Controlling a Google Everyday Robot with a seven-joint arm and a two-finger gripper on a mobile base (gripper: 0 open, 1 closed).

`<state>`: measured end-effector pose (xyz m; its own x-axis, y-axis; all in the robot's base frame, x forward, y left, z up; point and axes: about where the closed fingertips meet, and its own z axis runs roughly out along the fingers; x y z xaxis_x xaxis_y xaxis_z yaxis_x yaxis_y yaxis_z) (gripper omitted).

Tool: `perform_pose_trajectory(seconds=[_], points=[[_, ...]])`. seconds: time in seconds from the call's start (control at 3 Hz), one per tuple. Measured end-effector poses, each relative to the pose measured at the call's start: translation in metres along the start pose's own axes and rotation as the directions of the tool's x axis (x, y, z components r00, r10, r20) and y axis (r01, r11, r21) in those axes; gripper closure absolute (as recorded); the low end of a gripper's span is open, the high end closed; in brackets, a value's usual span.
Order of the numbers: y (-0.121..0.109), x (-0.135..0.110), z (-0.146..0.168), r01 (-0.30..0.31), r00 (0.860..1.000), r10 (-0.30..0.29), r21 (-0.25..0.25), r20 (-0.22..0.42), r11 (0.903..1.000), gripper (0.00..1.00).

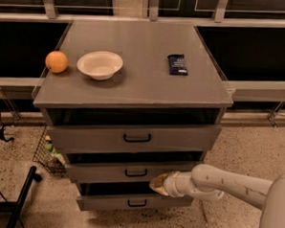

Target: Close middle drawer

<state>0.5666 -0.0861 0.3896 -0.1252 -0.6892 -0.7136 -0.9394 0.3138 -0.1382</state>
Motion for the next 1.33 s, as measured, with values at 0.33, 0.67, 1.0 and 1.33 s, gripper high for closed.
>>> perform_pose_trajectory(seconds=[0.33,0.67,1.0,1.33], points=[[0.0328,0.0001,-0.021,-0.065,0.997,0.06,-0.109,-0.044,0.992,1.0],[0.0354,-0.0002,-0.0207,-0.067,0.997,0.063,-0.117,-0.043,0.9909,0.81],[0.035,-0.0004,-0.02,-0.066,0.997,0.062,-0.115,-0.042,0.9911,0.58],[0.035,-0.0004,-0.02,-0.066,0.997,0.062,-0.115,-0.042,0.9911,0.35]])
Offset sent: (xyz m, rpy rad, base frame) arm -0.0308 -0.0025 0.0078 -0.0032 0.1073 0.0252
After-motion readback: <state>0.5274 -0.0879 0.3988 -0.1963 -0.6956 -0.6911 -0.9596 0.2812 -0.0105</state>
